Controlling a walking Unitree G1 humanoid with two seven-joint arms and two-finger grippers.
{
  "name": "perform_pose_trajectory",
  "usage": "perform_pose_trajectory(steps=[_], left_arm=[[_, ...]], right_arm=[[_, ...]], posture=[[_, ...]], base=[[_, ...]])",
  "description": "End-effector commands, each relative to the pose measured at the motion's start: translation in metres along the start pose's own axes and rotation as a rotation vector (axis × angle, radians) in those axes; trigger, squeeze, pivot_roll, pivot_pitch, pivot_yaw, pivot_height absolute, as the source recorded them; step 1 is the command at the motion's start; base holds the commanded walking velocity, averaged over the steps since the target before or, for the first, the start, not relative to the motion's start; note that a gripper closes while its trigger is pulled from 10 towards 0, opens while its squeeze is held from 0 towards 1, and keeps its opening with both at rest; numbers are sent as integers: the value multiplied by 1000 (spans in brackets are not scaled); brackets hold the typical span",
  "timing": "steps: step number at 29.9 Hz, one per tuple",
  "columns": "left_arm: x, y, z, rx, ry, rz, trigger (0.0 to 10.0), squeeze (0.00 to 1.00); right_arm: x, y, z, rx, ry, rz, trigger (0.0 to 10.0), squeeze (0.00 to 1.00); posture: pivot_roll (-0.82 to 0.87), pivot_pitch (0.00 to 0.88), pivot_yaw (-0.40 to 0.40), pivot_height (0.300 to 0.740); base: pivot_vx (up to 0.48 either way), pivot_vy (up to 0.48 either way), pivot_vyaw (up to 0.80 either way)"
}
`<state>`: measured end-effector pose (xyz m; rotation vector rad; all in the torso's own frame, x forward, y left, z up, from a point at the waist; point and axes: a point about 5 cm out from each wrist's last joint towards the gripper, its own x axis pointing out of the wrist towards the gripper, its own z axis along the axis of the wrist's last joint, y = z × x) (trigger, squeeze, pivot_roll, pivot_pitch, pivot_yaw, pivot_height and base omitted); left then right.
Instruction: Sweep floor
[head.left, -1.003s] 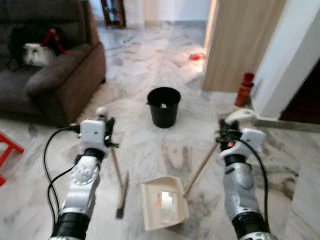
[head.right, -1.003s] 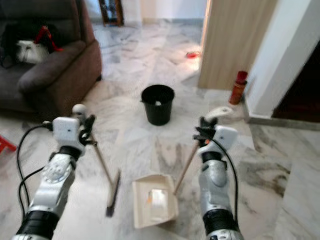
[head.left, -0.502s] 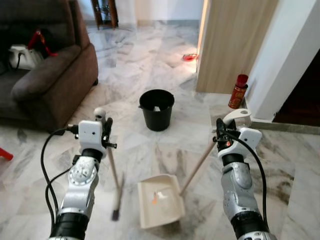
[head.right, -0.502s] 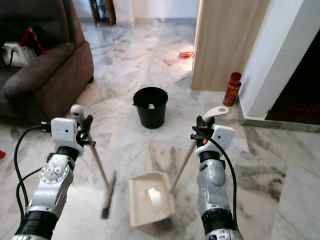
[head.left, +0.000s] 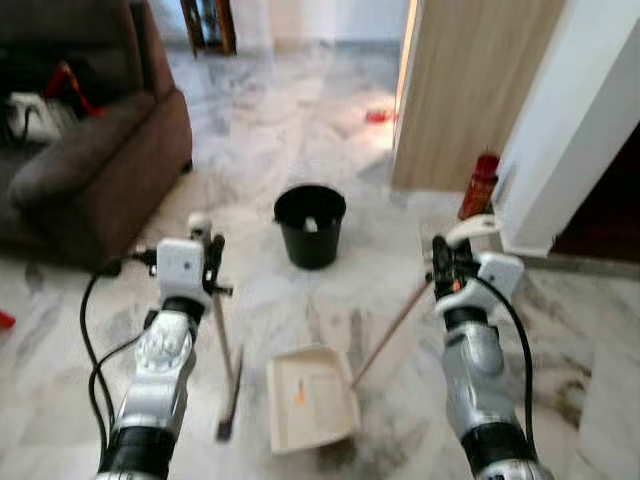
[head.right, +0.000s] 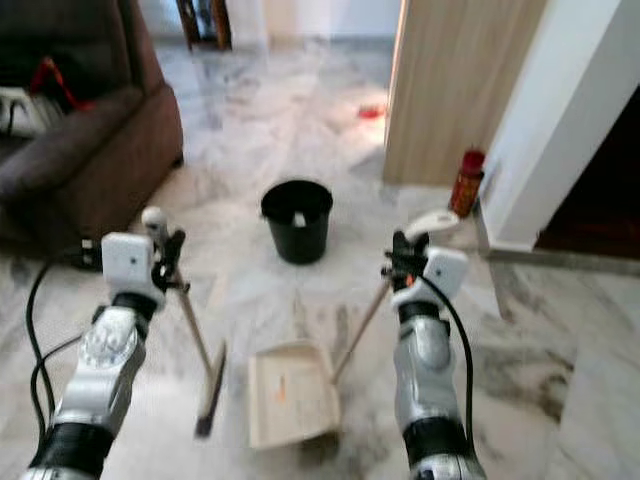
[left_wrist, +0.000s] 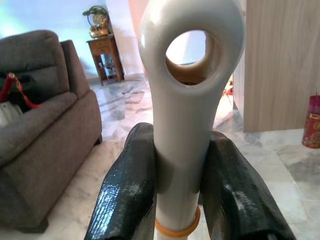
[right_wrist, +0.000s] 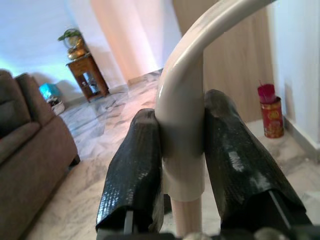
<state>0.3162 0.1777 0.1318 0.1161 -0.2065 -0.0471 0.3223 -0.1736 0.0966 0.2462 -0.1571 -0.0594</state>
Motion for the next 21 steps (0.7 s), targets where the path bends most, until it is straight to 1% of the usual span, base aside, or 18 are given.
perform_pose_trajectory(steps=[1, 12, 21], left_arm=[[5, -3, 11, 4, -47, -15, 10000, 0], [5, -3, 11, 5, -49, -19, 10000, 0], [6, -2, 11, 7, -48, -17, 10000, 0]], right_arm=[[5, 4, 11, 17, -54, 9, 10000, 0], [4, 7, 10, 11, -50, 21, 10000, 0], [7, 9, 12, 13, -56, 27, 10000, 0]], posture=[[56, 19, 65, 740], [58, 10, 65, 740], [62, 27, 64, 740]], base=[[304, 0, 0], [304, 0, 0], [305, 0, 0]])
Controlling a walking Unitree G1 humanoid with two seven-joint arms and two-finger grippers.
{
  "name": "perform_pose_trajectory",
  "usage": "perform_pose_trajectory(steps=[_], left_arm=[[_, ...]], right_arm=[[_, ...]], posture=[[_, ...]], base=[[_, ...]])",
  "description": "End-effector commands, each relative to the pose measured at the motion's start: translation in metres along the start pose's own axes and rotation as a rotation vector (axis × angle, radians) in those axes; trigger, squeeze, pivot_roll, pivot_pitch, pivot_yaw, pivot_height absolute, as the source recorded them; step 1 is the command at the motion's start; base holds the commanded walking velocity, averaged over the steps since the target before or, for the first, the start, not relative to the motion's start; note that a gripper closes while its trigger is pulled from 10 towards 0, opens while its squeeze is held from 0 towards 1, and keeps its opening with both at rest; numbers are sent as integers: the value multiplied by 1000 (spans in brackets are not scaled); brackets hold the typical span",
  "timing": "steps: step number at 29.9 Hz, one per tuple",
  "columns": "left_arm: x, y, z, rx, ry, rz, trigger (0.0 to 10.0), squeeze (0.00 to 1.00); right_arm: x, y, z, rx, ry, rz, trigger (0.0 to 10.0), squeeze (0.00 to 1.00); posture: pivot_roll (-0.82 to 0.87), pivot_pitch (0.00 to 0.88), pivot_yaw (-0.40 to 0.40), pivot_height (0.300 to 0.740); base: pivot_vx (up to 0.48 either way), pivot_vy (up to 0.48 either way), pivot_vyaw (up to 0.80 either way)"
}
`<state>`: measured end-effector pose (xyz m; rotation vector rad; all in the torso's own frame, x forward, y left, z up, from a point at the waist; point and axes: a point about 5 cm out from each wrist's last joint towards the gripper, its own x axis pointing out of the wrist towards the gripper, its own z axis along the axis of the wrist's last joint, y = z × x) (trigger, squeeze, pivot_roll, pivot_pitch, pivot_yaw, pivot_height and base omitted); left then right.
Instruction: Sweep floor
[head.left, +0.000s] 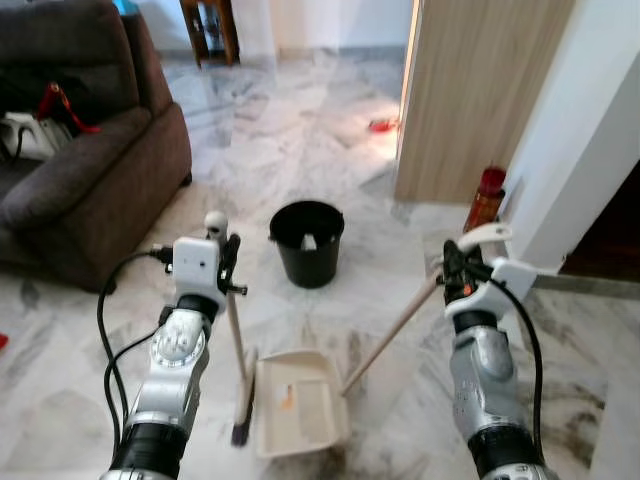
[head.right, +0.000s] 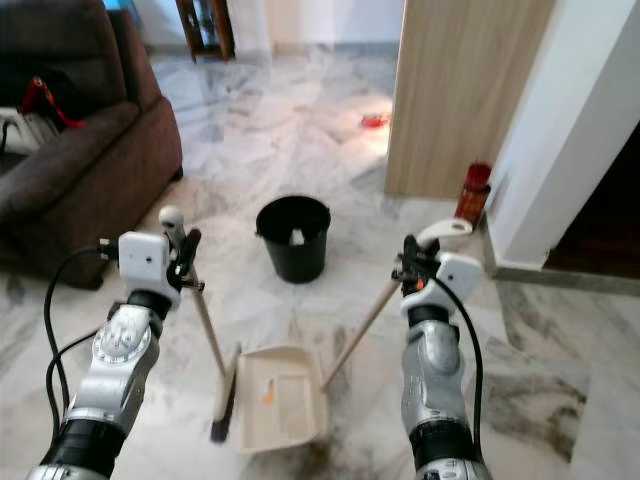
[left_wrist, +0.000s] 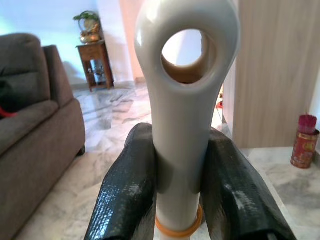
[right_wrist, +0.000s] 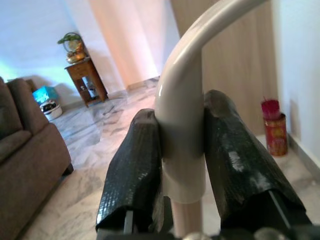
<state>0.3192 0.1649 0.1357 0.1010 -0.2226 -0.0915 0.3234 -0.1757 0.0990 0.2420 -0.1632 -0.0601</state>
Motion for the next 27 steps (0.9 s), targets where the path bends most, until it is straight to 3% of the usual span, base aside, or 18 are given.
perform_pose_trajectory(steps=[1, 22, 27], left_arm=[[2, 10, 7, 27, -29, 26, 10000, 0], [1, 10, 7, 26, -29, 28, 10000, 0], [1, 10, 7, 25, -29, 27, 10000, 0]], right_arm=[[5, 10, 9, 17, -50, 27, 10000, 0], [4, 12, 9, 7, -50, 44, 10000, 0], [4, 13, 10, 9, -54, 46, 10000, 0]], posture=[[62, 29, 64, 740], [62, 44, 63, 740], [61, 43, 62, 740]], base=[[307, 0, 0], [311, 0, 0], [314, 0, 683]])
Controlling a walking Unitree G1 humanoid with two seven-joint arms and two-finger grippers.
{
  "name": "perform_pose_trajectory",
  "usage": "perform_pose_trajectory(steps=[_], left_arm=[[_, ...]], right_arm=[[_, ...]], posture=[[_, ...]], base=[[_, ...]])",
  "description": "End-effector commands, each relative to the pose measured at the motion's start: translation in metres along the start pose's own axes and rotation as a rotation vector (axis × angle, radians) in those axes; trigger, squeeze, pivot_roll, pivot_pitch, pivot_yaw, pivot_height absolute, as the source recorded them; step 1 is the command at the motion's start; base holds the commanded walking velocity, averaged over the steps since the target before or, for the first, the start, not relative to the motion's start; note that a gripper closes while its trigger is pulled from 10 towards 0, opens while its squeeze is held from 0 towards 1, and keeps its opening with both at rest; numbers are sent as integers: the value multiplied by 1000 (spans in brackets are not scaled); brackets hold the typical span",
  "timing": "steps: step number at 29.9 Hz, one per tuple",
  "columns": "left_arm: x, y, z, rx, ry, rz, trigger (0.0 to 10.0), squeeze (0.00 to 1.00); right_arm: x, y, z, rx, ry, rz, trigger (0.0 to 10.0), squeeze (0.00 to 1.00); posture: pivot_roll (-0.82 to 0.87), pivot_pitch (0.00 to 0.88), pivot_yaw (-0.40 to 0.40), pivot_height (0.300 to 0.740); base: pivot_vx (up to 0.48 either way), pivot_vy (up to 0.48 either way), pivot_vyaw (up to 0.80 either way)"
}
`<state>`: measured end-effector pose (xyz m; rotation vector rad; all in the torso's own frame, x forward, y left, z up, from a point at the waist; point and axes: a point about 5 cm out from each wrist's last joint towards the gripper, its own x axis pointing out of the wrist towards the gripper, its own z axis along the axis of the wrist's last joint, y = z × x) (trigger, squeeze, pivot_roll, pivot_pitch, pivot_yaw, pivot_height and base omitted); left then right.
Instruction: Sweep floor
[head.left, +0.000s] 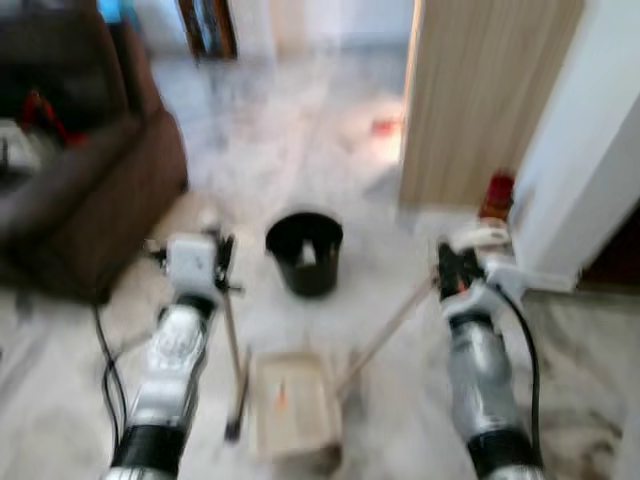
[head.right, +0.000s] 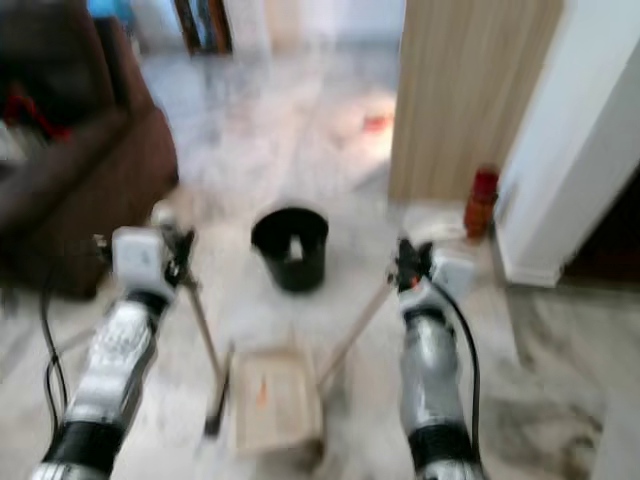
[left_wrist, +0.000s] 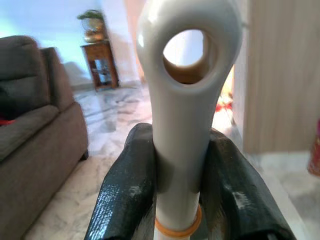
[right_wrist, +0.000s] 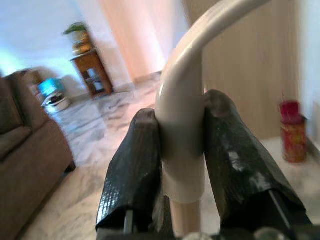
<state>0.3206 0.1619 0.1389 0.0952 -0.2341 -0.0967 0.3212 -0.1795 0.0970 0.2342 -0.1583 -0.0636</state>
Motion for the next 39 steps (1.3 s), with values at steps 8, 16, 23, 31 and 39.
perform_pose_trajectory(steps=[8, 16, 23, 31, 39], left_arm=[[-1, 11, 3, 31, -16, 29, 10000, 0], [-1, 9, 4, 25, -18, 22, 10000, 0], [0, 9, 4, 26, -18, 22, 10000, 0], [-1, 9, 3, 24, -15, 21, 10000, 0], [0, 9, 4, 23, -16, 25, 10000, 0]], right_arm=[[7, 16, 10, 38, -51, 40, 10000, 0], [6, 15, 9, 38, -48, 40, 10000, 0], [7, 15, 9, 42, -46, 41, 10000, 0], [6, 15, 8, 41, -44, 35, 10000, 0], [7, 14, 9, 44, -44, 36, 10000, 0]], posture=[[59, 30, 62, 740], [59, 18, 61, 740], [60, 28, 62, 740], [61, 38, 59, 740], [60, 45, 56, 740]], base=[[317, 0, 0], [316, 0, 0], [317, 0, 0], [316, 0, 0], [317, 0, 0]])
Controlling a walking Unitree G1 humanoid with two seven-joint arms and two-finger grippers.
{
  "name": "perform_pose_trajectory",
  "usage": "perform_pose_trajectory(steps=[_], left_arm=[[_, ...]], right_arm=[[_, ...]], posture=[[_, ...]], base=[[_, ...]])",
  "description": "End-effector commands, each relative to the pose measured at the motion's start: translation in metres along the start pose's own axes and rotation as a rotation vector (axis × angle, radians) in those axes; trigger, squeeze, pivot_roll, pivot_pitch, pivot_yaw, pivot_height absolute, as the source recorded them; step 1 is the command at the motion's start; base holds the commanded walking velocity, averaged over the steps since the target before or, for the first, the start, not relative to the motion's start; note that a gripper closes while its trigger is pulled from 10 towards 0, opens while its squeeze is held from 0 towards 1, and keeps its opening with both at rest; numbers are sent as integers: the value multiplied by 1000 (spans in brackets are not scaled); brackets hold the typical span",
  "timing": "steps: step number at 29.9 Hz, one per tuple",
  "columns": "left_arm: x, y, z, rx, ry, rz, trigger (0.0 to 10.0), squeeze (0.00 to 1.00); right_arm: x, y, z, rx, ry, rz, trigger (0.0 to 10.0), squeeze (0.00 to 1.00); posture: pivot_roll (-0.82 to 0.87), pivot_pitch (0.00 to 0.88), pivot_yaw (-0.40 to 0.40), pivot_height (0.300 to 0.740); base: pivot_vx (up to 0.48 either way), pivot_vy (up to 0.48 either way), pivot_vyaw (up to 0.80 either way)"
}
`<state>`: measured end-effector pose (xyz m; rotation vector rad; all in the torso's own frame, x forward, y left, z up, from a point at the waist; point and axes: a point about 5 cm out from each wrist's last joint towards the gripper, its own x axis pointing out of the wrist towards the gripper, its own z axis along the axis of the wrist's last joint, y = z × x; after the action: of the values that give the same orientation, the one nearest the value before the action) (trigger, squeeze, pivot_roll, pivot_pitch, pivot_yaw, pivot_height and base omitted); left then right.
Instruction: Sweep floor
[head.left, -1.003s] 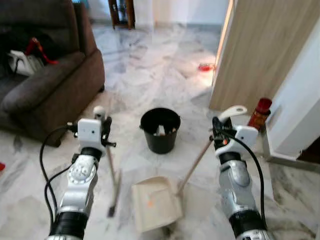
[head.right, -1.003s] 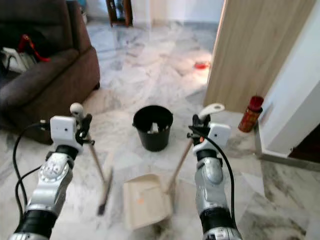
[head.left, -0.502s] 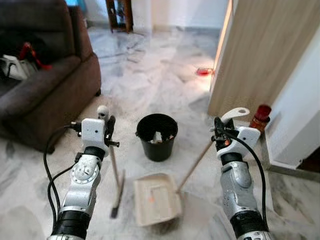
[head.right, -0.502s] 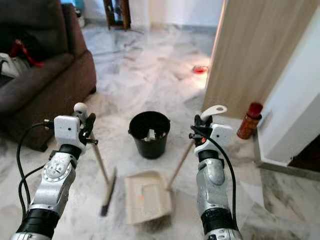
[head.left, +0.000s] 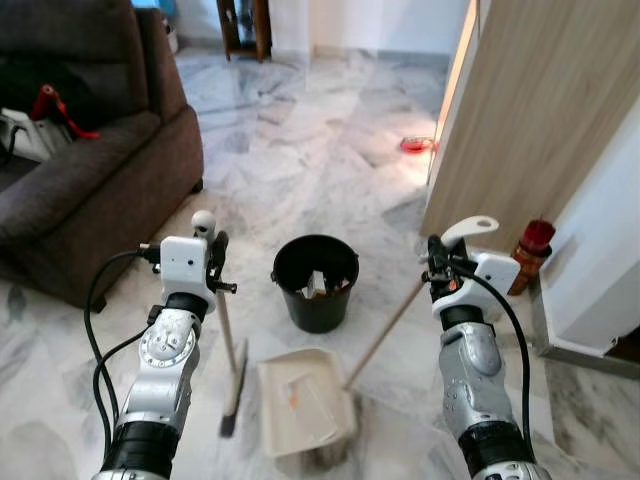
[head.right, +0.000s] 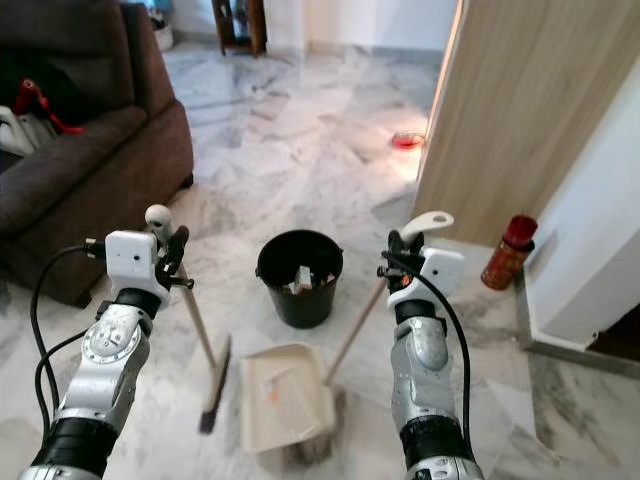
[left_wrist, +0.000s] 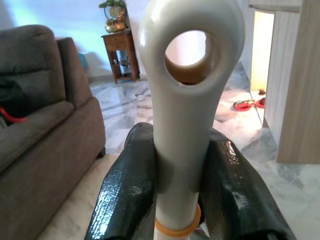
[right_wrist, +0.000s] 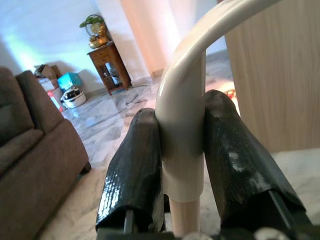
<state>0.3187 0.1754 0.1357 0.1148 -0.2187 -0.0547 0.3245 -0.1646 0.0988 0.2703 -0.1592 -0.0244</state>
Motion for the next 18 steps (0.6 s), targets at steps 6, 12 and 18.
perform_pose_trajectory(steps=[6, 12, 18], left_arm=[[4, -4, 7, -4, -33, -14, 10000, 0], [3, -4, 7, -9, -37, -9, 10000, 0], [3, -5, 7, -13, -35, -14, 10000, 0]], right_arm=[[5, -1, 12, 1, -48, -2, 10000, 0], [5, -2, 11, 1, -47, -3, 10000, 0], [5, -2, 11, -1, -43, -5, 10000, 0]], posture=[[58, 49, 54, 740], [59, 47, 53, 740], [57, 43, 53, 740]], base=[[317, 0, 0], [211, 0, 0], [0, 0, 0]])
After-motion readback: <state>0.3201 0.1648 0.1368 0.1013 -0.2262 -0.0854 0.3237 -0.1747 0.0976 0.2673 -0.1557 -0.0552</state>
